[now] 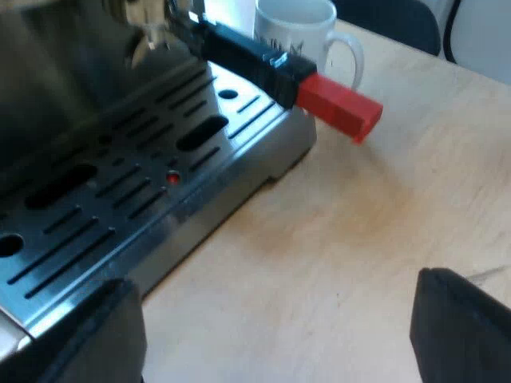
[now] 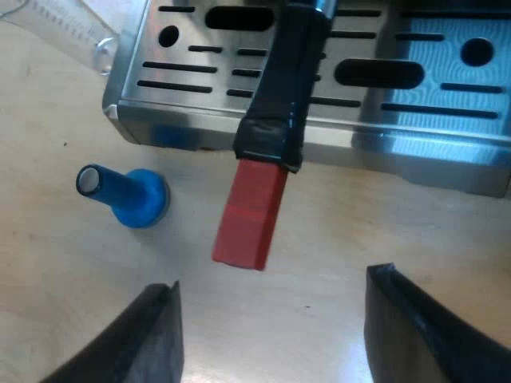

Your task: Grind coffee beans and then tamp

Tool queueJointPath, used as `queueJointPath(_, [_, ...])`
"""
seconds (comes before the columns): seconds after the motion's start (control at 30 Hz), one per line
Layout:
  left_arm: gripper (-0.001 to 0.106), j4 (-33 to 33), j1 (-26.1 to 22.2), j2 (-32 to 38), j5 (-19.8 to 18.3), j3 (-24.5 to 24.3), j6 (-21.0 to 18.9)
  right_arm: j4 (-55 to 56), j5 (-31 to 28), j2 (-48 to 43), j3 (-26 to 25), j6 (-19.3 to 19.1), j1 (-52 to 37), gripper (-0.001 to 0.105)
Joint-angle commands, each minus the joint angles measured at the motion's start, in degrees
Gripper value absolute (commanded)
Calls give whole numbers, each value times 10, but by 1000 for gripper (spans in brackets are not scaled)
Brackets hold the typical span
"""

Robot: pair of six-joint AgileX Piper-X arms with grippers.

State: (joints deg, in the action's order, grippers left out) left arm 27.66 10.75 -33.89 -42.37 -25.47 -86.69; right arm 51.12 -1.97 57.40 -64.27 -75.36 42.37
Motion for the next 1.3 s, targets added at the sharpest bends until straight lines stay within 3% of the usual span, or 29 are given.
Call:
queueJointPath(0.03, [70,-10,2,-1,-12,7,5,5,0,20,-15,7,9,52])
queueJointPath(0.27, [70,-10,2,-1,-12,7,5,4,-4,58,-17,41,20,52])
queueJointPath(0.83, [70,-9,2,-1,-12,12,5,2,-34,134,-69,36,20,52])
queueJointPath(1.3, [70,-9,2,-1,-12,12,5,-8,-34,188,-69,36,20,52])
